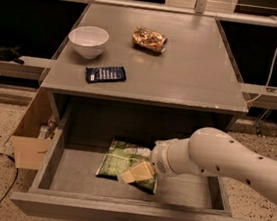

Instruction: Pick green jalapeno chip bag from top drawer and place on counter

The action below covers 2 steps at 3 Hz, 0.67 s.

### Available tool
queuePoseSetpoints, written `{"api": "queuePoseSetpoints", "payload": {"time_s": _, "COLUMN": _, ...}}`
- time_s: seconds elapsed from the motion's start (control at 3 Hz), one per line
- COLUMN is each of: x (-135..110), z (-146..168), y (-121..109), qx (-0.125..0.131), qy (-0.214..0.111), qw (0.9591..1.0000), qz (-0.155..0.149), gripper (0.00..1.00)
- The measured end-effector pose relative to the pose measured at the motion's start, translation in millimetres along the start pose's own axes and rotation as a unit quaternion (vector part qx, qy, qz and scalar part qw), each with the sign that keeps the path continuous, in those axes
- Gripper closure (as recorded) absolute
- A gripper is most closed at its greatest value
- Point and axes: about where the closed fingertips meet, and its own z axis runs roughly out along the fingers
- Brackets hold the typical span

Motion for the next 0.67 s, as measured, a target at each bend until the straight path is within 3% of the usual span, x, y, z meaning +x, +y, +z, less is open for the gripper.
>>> {"api": "queuePoseSetpoints", "payload": {"time_s": 0.67, "x": -5.9, "z": 14.4, "y": -9.2, "qx": 0.026, "qy": -0.013, "qw": 0.9993, "qz": -0.021, "gripper": 0.0}}
